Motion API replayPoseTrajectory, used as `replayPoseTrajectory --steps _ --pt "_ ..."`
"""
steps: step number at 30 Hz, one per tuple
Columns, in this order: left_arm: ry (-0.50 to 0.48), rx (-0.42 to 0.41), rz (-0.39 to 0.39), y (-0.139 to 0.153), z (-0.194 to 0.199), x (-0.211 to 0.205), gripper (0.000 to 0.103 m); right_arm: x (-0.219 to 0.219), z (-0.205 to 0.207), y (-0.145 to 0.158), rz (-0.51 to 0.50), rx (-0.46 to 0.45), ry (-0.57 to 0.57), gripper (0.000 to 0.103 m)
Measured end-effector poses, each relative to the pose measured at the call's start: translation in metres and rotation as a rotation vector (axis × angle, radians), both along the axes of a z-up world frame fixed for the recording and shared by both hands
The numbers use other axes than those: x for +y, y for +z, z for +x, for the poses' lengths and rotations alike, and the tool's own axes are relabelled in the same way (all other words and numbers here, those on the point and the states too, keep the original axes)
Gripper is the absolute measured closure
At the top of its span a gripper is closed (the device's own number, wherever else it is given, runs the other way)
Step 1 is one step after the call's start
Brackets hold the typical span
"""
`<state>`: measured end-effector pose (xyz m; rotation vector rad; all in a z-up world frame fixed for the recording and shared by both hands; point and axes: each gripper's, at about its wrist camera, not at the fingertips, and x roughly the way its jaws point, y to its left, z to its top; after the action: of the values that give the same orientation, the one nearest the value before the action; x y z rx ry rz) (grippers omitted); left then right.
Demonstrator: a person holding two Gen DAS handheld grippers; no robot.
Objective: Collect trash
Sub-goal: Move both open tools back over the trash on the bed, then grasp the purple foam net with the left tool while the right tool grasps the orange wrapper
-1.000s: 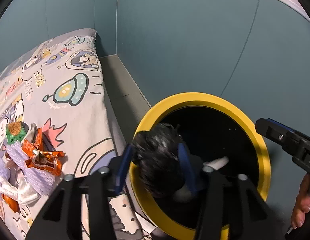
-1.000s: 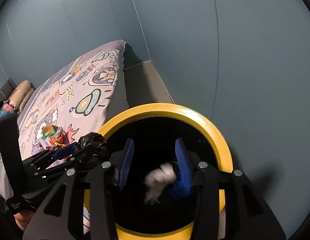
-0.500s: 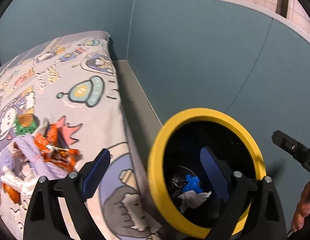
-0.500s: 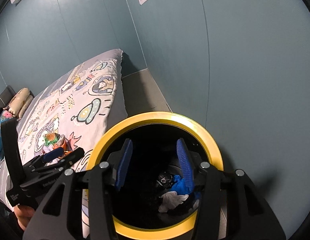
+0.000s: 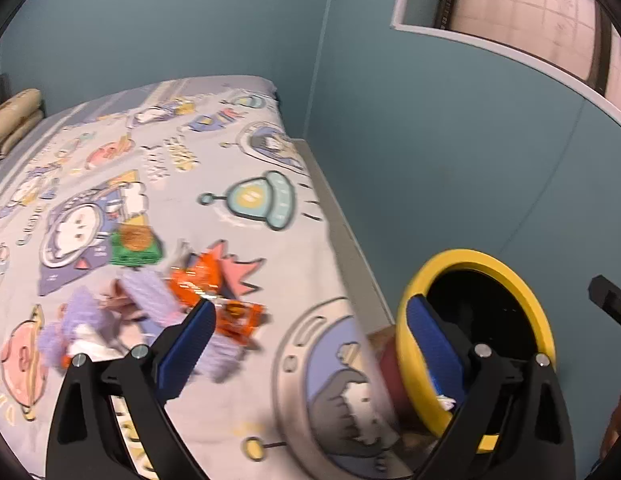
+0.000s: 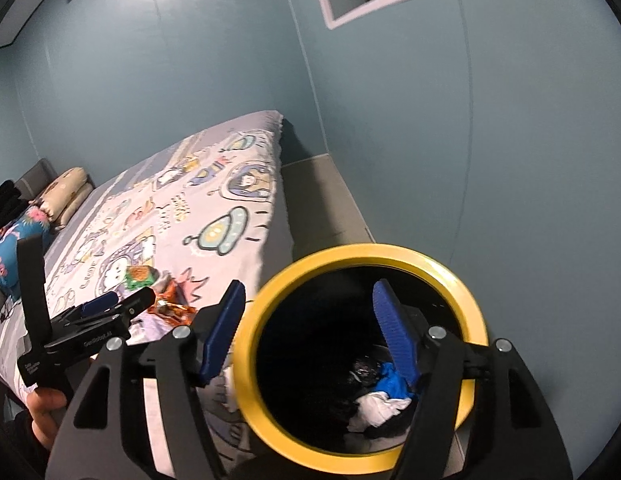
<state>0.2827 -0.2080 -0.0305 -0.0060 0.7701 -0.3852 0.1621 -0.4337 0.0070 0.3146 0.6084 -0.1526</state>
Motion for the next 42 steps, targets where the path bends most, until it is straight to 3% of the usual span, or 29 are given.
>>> replayPoseTrajectory --steps 11,20,28,42 --pt "0.143 -0.065 0.037 0.012 0.004 0.079 0.008 0.068 0.028 0.014 -0.008 -0.026 0.125 0.036" --pt "0.261 -0.06 0.071 0.005 0.016 0.145 0.008 0.115 0.049 0.014 -0.022 -0.012 0.216 0.036" --pt "0.339 -0.04 0.123 -0.014 0.03 0.195 0.008 0.153 0.07 -0.004 -0.026 0.032 0.28 0.036" --pt "0.397 0.031 0.126 -0.061 0.054 0.244 0.008 0.208 0.119 -0.051 -0.074 0.127 0.342 0.036"
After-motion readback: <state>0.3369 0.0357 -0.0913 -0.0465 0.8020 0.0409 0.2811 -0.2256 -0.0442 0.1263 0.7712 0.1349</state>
